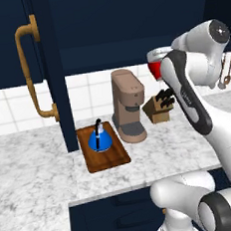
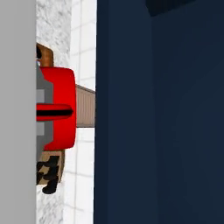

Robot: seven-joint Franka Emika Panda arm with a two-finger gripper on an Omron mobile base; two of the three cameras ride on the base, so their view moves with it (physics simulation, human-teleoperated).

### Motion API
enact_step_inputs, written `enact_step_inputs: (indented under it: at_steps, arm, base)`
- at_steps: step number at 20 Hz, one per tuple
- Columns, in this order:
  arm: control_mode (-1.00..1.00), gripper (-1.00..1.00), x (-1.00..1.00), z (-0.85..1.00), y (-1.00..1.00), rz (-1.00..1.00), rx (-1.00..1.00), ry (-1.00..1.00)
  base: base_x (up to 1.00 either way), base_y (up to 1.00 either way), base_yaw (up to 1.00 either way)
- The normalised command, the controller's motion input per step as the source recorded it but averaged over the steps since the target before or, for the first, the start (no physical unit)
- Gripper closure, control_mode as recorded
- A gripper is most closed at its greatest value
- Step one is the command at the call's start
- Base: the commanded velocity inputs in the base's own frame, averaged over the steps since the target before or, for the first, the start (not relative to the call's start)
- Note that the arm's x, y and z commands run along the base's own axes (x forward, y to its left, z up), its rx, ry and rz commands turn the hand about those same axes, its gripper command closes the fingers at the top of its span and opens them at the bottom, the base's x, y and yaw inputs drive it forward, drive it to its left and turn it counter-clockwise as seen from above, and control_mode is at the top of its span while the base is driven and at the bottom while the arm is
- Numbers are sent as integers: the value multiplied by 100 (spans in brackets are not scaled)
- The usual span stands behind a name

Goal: Pick the kettle from the counter and place it on the tray. Then pick the mug from the cabinet and place it on the tray. Then close the cabinet doors.

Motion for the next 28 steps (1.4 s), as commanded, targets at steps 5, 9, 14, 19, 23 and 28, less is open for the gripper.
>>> enact_step_inputs:
  at_steps: [5,9,14,19,23,28]
  arm:
    - [-100,100,-1,-62,71,19,-1,-9]
    - [-100,100,-16,-63,59,17,-2,-8]
    - [-100,100,-1,-59,55,14,-7,3]
    - [-100,100,0,-53,59,8,-14,8]
    - [-100,100,0,-52,60,0,-17,15]
    - [-100,100,0,-45,55,0,-14,16]
  base:
    - [0,0,0]
    - [0,0,0]
    - [0,0,0]
    - [0,0,0]
    - [0,0,0]
    - [0,0,0]
